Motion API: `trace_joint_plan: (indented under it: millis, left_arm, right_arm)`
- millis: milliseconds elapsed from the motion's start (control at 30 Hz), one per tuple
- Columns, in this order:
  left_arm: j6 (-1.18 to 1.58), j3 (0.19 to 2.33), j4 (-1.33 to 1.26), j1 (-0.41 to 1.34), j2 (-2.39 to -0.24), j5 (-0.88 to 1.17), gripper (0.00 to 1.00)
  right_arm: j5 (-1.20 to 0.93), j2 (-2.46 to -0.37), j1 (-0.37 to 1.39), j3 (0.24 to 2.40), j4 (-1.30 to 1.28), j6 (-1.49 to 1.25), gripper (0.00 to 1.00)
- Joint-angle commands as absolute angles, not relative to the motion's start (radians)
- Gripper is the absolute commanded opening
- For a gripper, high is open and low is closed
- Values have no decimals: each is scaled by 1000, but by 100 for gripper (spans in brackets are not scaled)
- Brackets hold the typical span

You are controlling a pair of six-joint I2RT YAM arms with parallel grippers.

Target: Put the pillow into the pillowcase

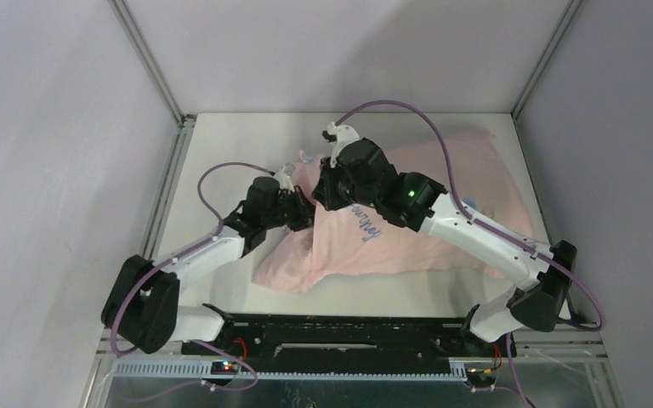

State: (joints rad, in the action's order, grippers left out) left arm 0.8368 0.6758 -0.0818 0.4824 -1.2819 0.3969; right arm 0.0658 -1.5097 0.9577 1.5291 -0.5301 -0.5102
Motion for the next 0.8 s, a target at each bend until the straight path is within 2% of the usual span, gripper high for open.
trace_joint_plan:
  millis: [0,167,233,300,333,433,500,600,767]
  left_arm:
    - [912,758,-261,533,-1324,297,0]
    - [1002,758,-198,546,-1270,35,0]
    - [986,778,-178,547,-1286,13,0]
    - [951,803,-152,556,-1312,76,0]
    - [945,788,-159,567,-1308,88,4]
    - [969,677,-242,600,-1244,133,25]
    - [983,614,-237,609,-1176,146,34]
    - [981,539,-185,609,-1025,121,45]
    - [899,563,65,606,-856,7,54]
  right_arm:
    - [12,-1479,995,1609,-454,-530,0]
    - [-62,-1527,999,1631,-433,-551,0]
    - [-76,-1540,999,1635,-430,-555,0]
    - [-75,-1545,993,1631,-432,-555,0]
    - [-78,-1543,984,1624,-430,-556,0]
    - [-101,-1530,948,1580,-413,-571,0]
    - [-111,-1517,928,1557,-404,-576,0]
    - [-119,-1496,912,1529,-390,-578,0]
    - [-136,-1487,902,1510,-385,-581,0]
